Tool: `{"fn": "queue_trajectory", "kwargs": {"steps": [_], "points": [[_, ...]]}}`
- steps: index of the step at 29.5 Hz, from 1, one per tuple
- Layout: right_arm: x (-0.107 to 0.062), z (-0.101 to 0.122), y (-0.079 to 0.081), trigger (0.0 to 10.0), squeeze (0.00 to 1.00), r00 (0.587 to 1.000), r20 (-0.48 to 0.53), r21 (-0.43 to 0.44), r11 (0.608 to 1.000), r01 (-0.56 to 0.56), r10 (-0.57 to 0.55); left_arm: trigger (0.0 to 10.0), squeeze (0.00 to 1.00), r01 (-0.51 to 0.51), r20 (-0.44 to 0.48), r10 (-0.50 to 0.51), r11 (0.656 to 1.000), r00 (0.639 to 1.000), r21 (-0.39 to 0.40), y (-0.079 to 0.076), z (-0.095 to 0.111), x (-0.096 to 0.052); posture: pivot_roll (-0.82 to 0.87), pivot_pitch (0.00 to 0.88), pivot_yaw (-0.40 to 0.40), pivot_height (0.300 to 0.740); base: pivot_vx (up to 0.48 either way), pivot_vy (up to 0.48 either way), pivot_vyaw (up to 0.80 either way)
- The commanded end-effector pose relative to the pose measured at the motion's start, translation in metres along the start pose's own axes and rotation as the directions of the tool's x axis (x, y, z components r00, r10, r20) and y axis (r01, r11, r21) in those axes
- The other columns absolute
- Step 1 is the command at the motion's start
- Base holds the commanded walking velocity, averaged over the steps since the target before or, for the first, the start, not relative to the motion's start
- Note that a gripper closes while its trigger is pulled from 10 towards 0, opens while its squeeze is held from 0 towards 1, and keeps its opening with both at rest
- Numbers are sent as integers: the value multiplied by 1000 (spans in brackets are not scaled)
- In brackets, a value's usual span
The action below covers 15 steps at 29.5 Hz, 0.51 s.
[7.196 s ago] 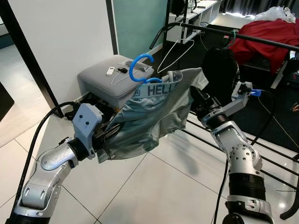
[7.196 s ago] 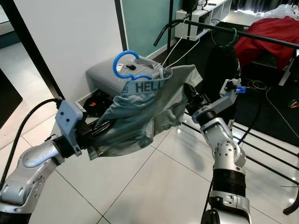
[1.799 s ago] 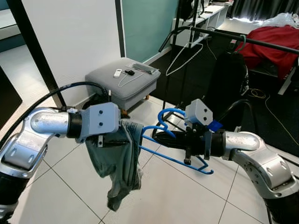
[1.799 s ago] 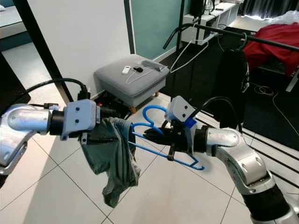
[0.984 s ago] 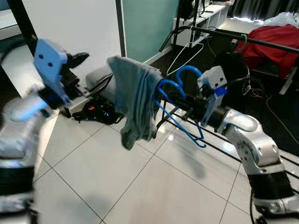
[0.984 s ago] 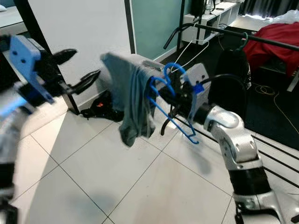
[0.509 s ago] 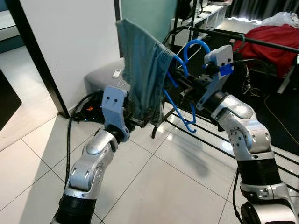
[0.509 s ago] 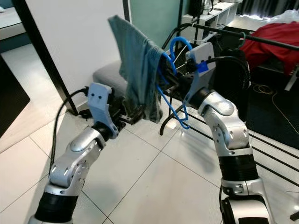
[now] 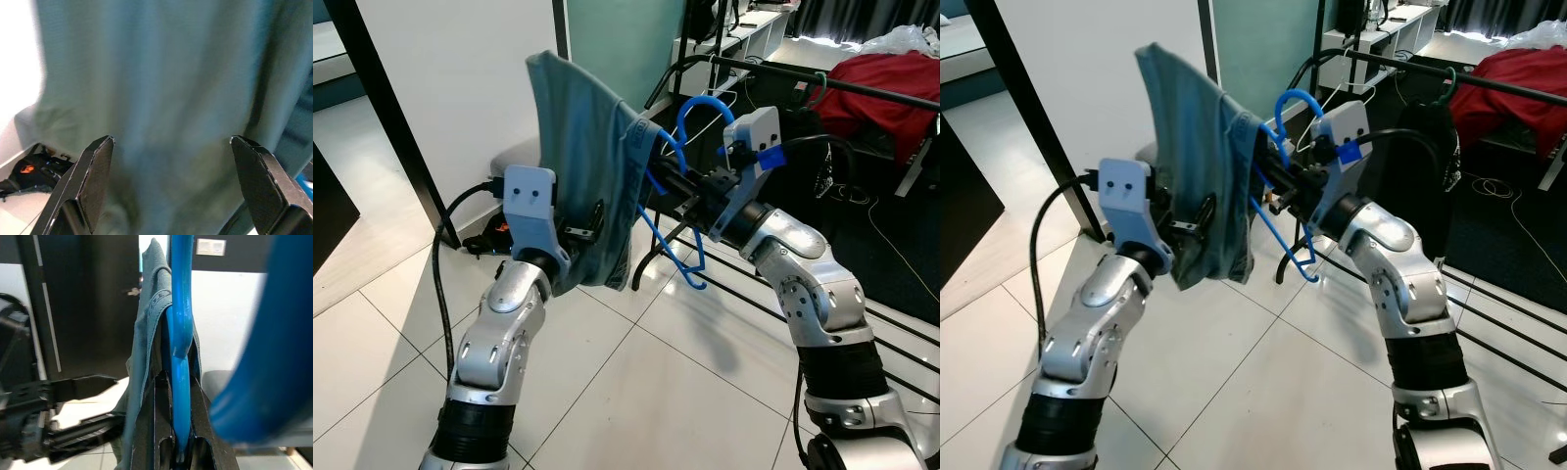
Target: Hang hanger
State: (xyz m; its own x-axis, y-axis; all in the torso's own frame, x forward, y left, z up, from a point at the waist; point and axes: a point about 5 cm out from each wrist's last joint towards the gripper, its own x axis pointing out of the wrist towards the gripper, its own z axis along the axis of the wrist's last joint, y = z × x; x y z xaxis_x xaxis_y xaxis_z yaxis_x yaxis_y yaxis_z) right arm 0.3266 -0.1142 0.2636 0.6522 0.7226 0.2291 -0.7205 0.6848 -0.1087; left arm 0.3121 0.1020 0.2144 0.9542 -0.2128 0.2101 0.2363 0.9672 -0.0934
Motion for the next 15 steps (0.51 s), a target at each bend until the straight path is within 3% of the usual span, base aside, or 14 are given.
{"fn": "queue_trajectory", "kwargs": {"steps": [1,8,15], "points": [[1,1,7,0,0,999,8,13,999,-32,32,10000,0,-2,1,2,1000,1000,7,-2,-1,0,-76,7,21,740,0,0,0],[3,4,26,0,0,988,40,73,986,-151,148,10000,0,12,-2,-12,1000,1000,26,-4,-3,2,-79,8,21,740,0,0,0],[2,10,43,0,0,965,81,132,956,-260,251,10000,0,33,10,-34,995,999,93,-9,-2,8,-84,15,21,740,0,0,0]]}}
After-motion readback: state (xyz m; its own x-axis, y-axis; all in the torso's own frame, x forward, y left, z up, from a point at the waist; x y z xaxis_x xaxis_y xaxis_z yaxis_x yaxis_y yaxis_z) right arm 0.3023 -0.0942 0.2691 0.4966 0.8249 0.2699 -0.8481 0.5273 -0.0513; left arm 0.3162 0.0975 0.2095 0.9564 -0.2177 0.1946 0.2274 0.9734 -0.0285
